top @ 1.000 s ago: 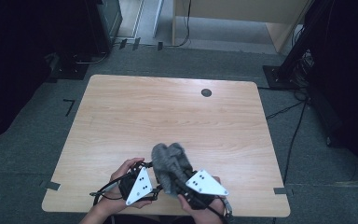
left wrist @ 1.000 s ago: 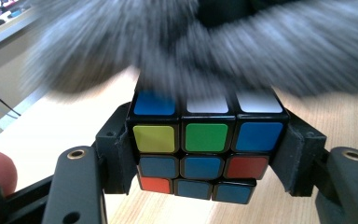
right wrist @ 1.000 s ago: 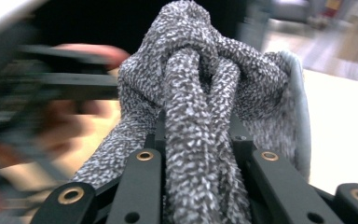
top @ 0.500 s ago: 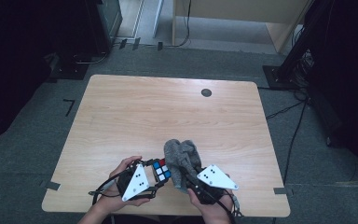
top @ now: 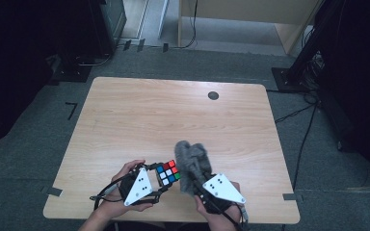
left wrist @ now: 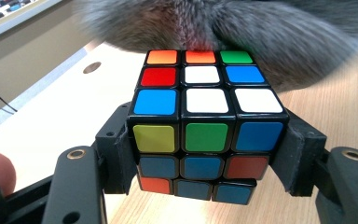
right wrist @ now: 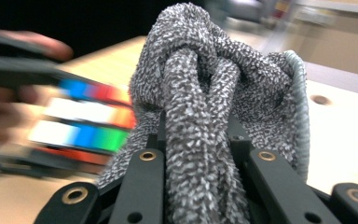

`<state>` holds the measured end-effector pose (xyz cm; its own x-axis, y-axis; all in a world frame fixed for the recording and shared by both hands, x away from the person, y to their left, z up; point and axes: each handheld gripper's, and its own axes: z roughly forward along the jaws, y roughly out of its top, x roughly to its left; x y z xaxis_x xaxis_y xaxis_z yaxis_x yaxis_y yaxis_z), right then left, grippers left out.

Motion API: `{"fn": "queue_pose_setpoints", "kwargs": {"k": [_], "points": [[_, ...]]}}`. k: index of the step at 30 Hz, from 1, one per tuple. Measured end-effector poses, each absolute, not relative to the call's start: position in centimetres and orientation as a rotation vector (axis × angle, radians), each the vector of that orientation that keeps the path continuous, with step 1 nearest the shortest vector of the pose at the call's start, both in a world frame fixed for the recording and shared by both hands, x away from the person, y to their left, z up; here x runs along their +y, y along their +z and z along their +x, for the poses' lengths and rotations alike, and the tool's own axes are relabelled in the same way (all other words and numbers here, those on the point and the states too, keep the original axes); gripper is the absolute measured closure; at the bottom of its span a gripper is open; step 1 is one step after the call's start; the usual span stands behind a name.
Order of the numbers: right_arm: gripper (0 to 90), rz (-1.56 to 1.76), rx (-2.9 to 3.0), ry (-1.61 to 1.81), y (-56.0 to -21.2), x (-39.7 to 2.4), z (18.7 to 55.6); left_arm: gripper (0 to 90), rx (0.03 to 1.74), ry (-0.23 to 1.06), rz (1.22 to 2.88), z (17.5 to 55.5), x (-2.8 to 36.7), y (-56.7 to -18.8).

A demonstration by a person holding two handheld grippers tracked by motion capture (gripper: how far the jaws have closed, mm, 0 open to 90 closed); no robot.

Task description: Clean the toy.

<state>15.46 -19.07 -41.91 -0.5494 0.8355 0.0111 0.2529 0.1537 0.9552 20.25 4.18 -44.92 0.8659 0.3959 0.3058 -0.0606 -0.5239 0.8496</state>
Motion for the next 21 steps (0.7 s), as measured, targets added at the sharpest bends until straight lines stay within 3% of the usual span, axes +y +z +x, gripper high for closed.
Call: {"fn": "queue_pose_setpoints", "kwargs": {"k": [3,7,11,17,21], "points": [[75.5,0.961,1.987,1.469,-42.0,-17.6,15.3,34.4,0.23,0.542,2.036,20.1,4.2,-44.7],[75.8,1.033,1.897,1.292,-42.2,-19.1,15.9,34.4,0.252,0.451,1.975,20.6,5.3,-44.4],[75.7,1.107,1.844,1.367,-42.0,-20.6,16.0,34.4,0.245,0.523,2.006,20.6,5.3,-44.3],[75.2,0.796,1.979,1.385,-41.3,-16.2,13.9,34.4,0.212,0.5,2.007,20.1,4.8,-44.2],[75.5,0.946,1.925,1.36,-41.7,-17.9,15.0,34.5,0.223,0.497,2.002,20.3,5.2,-44.2]]}}
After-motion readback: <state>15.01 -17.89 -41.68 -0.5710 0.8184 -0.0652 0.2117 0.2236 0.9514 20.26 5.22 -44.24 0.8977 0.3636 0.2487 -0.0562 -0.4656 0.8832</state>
